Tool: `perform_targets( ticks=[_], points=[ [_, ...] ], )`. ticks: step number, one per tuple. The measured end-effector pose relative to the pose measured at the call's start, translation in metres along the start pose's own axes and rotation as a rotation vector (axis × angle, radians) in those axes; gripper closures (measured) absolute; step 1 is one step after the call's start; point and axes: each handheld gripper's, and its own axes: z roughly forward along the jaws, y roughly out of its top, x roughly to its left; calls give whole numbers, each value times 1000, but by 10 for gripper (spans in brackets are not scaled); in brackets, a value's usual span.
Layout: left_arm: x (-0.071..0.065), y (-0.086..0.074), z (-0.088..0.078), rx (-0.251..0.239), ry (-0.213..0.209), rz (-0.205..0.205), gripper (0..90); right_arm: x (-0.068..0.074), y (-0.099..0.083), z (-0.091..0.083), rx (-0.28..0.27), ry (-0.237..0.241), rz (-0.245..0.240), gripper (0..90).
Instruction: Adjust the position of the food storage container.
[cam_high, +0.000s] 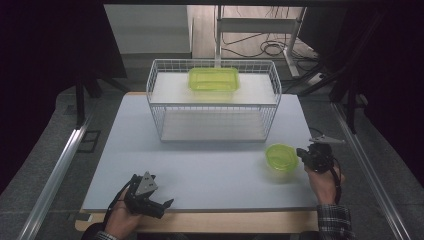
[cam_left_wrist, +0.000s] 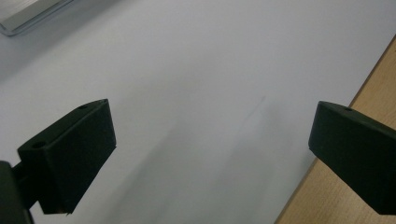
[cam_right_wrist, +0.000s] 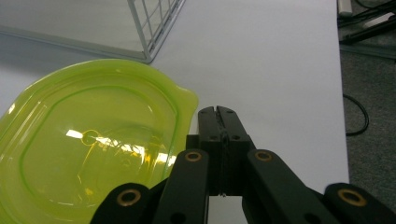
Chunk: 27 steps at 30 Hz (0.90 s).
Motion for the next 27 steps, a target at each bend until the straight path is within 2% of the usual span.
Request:
perform_targets(
  ticks=[5, 11, 15, 21, 27],
  points=[
    [0, 0, 0, 3, 1, 2, 5, 3, -1, 2, 10, 5, 1, 891],
    [0, 0, 1, 6, 2, 4, 5, 12, -1, 4, 25, 28, -7, 891],
    [-1, 0, 1, 6, 1, 6, 5, 21, -2, 4, 35, 58, -1, 891],
    [-1, 0, 1, 5, 1, 6, 5, 40, -2, 5, 48, 104, -19, 890],
    [-1, 0, 1, 8, 1, 8, 5, 50, -1, 7, 52, 142, -28, 885]
  ],
)
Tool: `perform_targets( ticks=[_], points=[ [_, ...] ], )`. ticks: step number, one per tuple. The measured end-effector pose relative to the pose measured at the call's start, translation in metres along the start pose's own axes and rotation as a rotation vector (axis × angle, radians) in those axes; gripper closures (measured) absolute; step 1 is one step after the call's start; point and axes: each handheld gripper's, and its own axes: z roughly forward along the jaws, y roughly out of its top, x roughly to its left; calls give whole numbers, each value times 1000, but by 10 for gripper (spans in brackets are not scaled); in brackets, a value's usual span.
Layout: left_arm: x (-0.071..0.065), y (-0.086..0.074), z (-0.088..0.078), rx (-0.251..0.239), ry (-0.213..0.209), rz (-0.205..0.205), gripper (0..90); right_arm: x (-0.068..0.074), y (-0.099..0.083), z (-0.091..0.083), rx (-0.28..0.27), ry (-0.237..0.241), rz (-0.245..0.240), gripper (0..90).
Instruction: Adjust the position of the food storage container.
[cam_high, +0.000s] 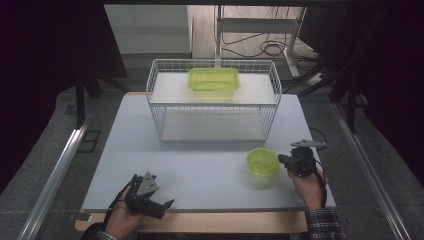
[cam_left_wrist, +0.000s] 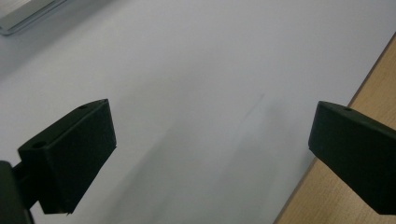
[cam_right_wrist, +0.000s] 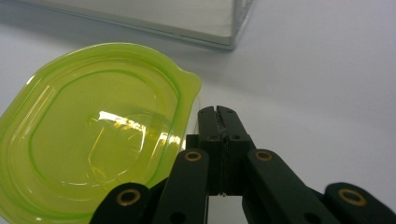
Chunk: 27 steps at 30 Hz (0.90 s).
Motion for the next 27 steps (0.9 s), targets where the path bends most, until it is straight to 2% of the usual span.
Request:
perform_targets(
  ticks=[3, 4, 9, 11, 13, 15, 16, 17, 27],
  points=[
    [0, 0, 0, 0, 0, -1, 6, 2, 0, 0, 2, -2, -14, 878],
    [0, 0, 0, 3, 0, 0, 6, -1, -1, -1, 6, -24, -19, 879],
    [0, 0, 0, 0, 0, -3, 6, -5, -7, -1, 26, -25, -10, 887],
    [0, 0, 0, 2, 0, -1, 6, -4, -10, 0, 44, -10, -12, 889],
    [0, 0, 1, 3, 1, 0, 6, -1, -14, 3, 67, 26, -7, 889],
    [0, 0, 1, 4, 1, 0, 7, 1, -16, 6, 74, 55, 0, 889],
    [0, 0, 1, 4, 1, 0, 7, 1, -16, 6, 74, 55, 0, 889],
    [0, 0, 1, 4, 1, 0, 7, 4, -17, 8, 77, 86, -5, 890],
    [-1, 0, 1, 12, 2, 6, 7, 17, -15, 16, 86, 122, -32, 891]
  ],
)
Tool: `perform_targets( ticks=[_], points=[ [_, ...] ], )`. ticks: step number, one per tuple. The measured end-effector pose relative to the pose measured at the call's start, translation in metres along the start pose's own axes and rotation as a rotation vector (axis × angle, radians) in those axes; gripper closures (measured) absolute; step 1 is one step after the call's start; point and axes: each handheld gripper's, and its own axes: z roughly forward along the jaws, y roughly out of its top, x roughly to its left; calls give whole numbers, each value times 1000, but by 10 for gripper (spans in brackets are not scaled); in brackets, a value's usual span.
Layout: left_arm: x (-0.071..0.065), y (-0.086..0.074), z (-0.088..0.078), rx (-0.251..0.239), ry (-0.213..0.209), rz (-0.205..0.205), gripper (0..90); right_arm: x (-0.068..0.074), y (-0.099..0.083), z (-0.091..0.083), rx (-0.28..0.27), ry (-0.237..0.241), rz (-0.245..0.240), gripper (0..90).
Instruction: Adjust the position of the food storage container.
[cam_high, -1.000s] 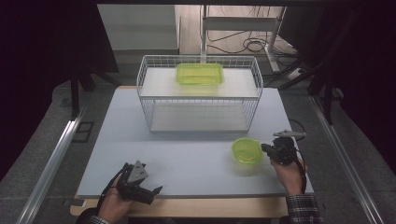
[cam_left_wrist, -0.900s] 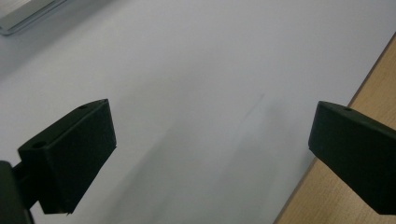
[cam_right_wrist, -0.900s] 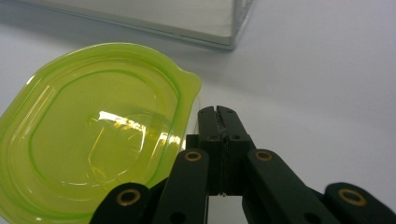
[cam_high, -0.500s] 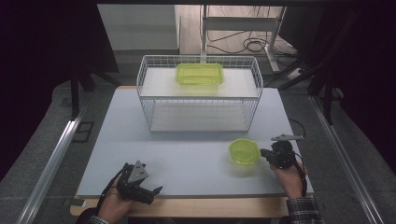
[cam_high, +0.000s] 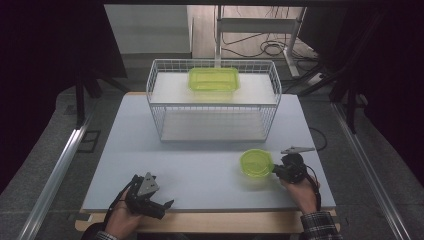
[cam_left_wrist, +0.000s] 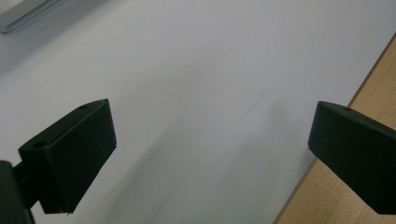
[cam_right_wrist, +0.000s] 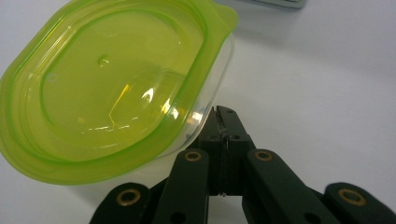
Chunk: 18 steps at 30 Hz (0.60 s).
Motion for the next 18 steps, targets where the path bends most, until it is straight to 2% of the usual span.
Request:
perform_targets(
  ticks=[9, 10, 12, 18],
  points=[
    [0, 0, 0, 2, 1, 2, 7, 20, 6, 11, 1, 51, -31, 890],
    [0, 0, 0, 2, 2, 2, 7, 26, 8, 15, 5, 63, -43, 890],
    [0, 0, 0, 2, 1, 1, 7, 29, 9, 17, 7, 68, -46, 890],
    [-1, 0, 1, 4, 2, 4, 7, 48, 13, 27, 17, 104, -87, 890]
  ],
)
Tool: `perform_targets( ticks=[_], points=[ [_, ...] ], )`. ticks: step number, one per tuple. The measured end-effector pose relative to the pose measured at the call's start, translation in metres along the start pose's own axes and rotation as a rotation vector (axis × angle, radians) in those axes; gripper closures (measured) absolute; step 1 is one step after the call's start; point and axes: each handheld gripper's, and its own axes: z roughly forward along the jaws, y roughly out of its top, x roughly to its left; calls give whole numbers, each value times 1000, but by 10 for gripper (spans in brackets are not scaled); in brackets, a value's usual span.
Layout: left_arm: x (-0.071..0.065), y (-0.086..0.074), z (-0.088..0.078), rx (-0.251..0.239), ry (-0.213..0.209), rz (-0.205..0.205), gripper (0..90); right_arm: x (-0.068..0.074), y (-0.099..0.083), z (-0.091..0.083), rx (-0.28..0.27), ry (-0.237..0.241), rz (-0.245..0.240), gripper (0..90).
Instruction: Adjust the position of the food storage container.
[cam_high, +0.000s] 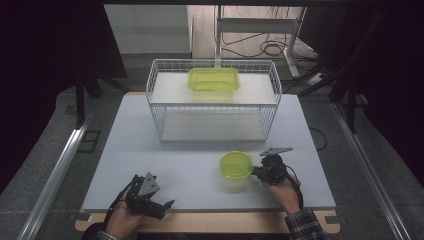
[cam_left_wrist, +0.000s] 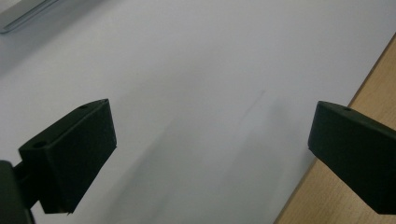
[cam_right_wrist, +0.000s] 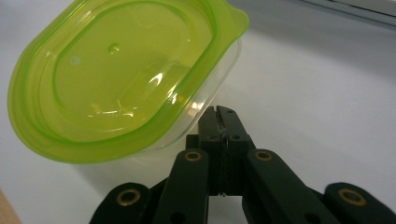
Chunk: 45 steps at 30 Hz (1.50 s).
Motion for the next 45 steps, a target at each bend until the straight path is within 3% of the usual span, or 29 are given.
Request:
perform_targets(
  ticks=[8, 27, 35, 37, 45],
  points=[
    [-1, 1, 1, 4, -1, 4, 7, 17, 8, 14, -1, 45, -28, 890],
    [-1, 1, 1, 6, 0, 11, 8, 46, 31, 48, -19, 157, -39, 890],
    [-1, 1, 0, 4, -1, 9, 8, 44, 33, 49, -25, 114, -66, 864],
    [-1, 1, 0, 4, -1, 12, 8, 41, 32, 41, -35, 77, -86, 835],
    [0, 1, -1, -3, -9, -1, 8, 31, 20, 12, -74, 24, -114, 699]
  ],
)
